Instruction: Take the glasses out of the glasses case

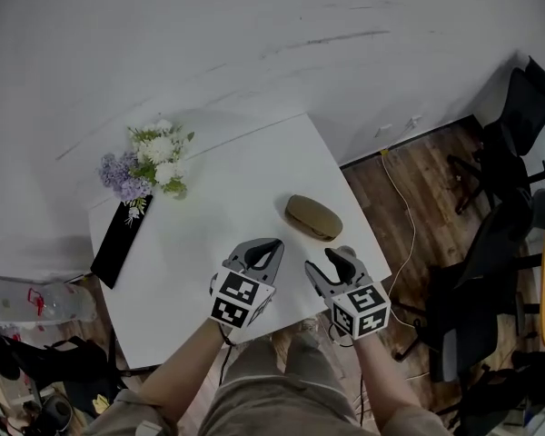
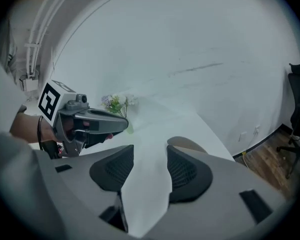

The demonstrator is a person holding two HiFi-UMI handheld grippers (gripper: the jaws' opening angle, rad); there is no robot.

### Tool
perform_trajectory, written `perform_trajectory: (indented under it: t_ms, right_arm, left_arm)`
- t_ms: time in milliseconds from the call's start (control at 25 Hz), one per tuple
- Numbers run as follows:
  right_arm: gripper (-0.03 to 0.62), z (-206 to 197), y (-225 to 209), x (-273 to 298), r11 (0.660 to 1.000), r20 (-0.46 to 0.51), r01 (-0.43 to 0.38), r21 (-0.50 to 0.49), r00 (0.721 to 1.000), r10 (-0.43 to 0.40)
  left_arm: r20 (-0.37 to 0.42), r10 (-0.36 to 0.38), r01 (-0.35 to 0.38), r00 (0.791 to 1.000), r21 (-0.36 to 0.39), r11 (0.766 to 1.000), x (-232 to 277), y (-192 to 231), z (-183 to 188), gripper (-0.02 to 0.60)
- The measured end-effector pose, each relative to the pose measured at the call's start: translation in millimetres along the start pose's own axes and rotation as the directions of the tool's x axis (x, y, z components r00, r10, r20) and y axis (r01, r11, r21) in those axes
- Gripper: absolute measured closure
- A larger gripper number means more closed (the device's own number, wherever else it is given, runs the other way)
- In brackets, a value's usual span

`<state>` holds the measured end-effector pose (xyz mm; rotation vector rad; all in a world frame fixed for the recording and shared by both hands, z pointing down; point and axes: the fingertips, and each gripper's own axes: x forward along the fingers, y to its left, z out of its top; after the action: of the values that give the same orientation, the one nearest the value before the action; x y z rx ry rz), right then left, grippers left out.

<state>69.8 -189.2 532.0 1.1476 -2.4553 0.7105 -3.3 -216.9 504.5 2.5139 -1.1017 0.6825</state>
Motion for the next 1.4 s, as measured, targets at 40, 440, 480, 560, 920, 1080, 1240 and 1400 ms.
perform_trajectory:
  t_ms: [40, 440, 480, 560, 920, 1080, 1240, 1400]
  right_arm:
    - [0.378, -5, -3, 8, 1.0, -0.016, -0.006, 0.003, 1.0, 0.006]
    - [0.378, -45, -40, 62, 0.999, -0.11, -0.033, 0.021, 0.993, 0.035]
    - [0.378, -48, -42, 66, 0.999, -0.109, -0.032, 0.028, 0.993, 0.035]
    - [0.378, -53, -47, 71, 0.999, -0.112, -0.033, 0.042, 0.993, 0.038]
    - [0.378, -54, -58, 76, 0.998, -0.11, -0.036, 0.046, 0.993, 0.041]
    - [0.378, -39, -67, 75, 1.0, -0.094, -0.015, 0.009, 0.995, 0.016]
    - [0.378, -20, -79, 76, 1.0, -0.094, -0.007, -0.018, 0.996, 0.005]
    - [0.378, 1, -92, 82, 0.998, -0.106, -0.016, -0.06, 0.994, 0.01]
  left_arm:
    - [-0.022, -0.004, 0.004, 1.0, 0.005, 1.0, 10, 3, -3, 0.566]
    - [-0.14, -0.053, 0.052, 0.989, -0.011, 0.999, 105, 16, -55, 0.566]
    - [-0.151, -0.057, 0.055, 0.987, -0.016, 0.998, 111, 18, -61, 0.566]
    - [-0.161, -0.062, 0.057, 0.985, -0.036, 0.998, 121, 21, -69, 0.566]
    - [-0.181, -0.088, 0.075, 0.98, -0.077, 0.994, 146, 26, -84, 0.566]
    - [-0.188, -0.08, 0.072, 0.979, -0.051, 0.996, 149, 26, -84, 0.566]
    - [-0.208, -0.068, 0.055, 0.976, -0.071, 0.996, 148, 25, -85, 0.565]
    - [-0.231, -0.053, 0.038, 0.972, -0.069, 0.997, 147, 26, -86, 0.565]
